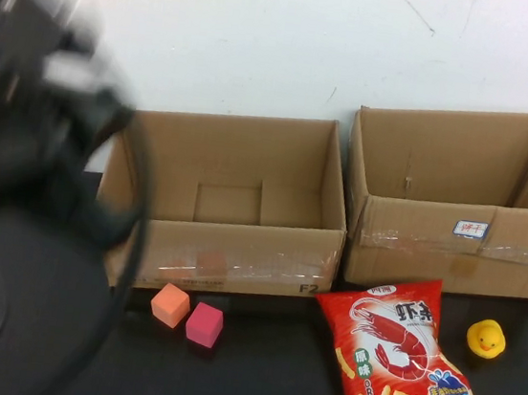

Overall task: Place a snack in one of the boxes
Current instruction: Pick up the potato chip

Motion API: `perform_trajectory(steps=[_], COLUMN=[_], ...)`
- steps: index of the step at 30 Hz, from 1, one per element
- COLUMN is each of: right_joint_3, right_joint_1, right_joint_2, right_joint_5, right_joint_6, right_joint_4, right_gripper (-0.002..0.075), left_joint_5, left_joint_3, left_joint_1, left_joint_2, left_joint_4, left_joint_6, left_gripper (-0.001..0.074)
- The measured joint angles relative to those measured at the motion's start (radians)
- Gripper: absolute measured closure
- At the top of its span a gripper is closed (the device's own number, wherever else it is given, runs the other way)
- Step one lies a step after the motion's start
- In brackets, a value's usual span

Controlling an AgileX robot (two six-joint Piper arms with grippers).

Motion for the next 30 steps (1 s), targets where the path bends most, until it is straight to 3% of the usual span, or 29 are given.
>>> perform_trajectory(steps=[7,13,19,25,30], right_joint_3=[-0.006,-0.022,-0.148,-0.280,-0.347], right_joint_1=[0.025,0.145,0.222,0.230,0.230], right_joint_2=[0.156,0.368,0.609,0.829,0.955], right_joint_5=[0.019,-0.071,-0.180,-0.223,-0.275], right_joint_6=[-0.336,-0.490,-0.572,-0.618,-0.643], right_joint_4=[0.308,0.413,0.431,0.439,0.432], right_gripper=[0.0247,0.0246,0.0246,0.0246,0.0246], left_joint_5=[-0.142,-0.189,-0.197,-0.201,-0.193], left_joint_3=[0.355,0.556,0.648,0.653,0.653], left_joint_1=[0.000,0.000,0.000,0.000,0.000], left_joint_2=[-0.230,-0.370,-0.438,-0.450,-0.450], left_joint_4=[0.031,0.158,0.278,0.471,0.517], left_joint_6=[-0.071,-0.155,-0.268,-0.472,-0.539], left_gripper=[0.0727,0.0727,0.0730,0.0734,0.0735])
